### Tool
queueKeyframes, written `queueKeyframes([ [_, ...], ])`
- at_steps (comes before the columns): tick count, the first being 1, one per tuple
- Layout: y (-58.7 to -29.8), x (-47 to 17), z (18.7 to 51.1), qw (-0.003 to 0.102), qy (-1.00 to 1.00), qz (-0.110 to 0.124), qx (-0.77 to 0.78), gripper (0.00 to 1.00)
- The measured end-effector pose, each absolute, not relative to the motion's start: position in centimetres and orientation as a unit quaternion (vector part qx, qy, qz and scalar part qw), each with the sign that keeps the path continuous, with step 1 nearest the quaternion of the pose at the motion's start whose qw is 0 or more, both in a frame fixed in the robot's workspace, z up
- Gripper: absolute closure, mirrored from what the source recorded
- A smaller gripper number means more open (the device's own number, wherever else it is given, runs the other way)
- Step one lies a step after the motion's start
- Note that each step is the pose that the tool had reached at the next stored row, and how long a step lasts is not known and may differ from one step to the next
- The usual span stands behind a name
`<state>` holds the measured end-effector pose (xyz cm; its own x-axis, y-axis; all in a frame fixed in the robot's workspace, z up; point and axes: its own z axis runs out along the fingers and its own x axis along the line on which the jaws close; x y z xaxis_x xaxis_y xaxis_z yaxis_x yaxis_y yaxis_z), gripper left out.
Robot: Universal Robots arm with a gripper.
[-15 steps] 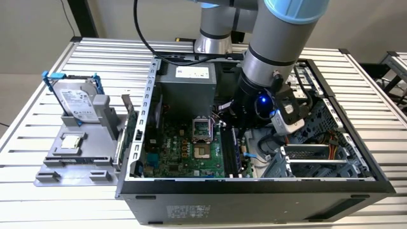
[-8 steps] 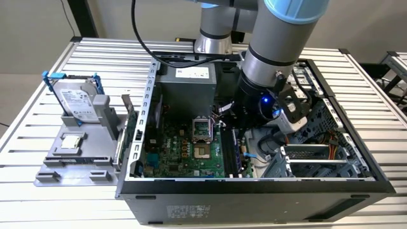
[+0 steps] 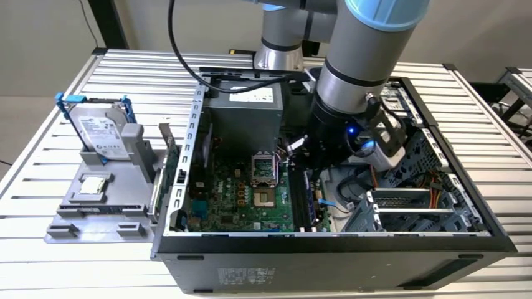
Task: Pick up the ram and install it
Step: 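Press down the ram until it locks into place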
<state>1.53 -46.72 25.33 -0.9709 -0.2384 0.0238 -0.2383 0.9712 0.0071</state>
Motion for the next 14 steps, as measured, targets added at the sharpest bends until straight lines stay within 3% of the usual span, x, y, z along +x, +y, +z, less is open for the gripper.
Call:
queueKeyframes([
  [14,-46.73,1.53,25.24,0.012,-0.969,-0.001,0.245,1.00],
])
